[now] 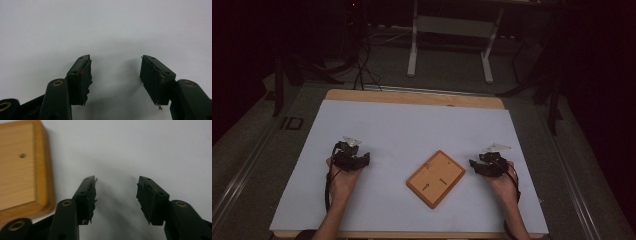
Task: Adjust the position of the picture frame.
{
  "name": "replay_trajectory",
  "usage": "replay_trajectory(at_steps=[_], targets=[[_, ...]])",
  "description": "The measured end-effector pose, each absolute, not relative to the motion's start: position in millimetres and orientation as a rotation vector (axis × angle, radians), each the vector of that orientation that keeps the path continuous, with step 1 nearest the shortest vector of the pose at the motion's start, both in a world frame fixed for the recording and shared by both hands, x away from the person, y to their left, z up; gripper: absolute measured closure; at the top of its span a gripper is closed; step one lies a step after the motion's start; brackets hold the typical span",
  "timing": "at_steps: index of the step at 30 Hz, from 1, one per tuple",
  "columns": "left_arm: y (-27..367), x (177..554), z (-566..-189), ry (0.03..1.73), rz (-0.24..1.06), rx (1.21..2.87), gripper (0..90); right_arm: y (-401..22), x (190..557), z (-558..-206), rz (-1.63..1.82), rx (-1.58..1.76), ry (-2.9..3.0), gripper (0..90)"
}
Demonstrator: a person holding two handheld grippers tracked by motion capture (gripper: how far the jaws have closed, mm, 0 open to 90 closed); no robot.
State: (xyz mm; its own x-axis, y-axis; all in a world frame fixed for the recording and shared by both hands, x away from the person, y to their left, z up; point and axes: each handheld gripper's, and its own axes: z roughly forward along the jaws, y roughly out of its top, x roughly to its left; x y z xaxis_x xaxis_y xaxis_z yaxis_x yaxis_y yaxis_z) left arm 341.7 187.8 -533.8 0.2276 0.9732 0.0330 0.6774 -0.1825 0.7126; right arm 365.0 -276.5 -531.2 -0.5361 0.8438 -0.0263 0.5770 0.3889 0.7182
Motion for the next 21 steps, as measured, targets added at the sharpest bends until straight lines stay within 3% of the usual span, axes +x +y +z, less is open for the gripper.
replay_trajectory(at_steps=[10, 15, 21], targets=[[180.3, 327.9, -514.4, 1.392, 0.614, 1.903, 50.1, -272.6, 357.1, -523.9, 0.988, 1.196, 2.251, 50.1], [171.5, 323.1, -508.4, 1.334, 0.591, 1.912, 51.8, -268.9, 353.7, -519.6, 1.021, 1.172, 2.272, 62.2], [158.4, 318.3, -503.6, 1.239, 0.582, 1.958, 54.8, -265.8, 350.6, -514.5, 1.061, 1.162, 2.284, 67.7]])
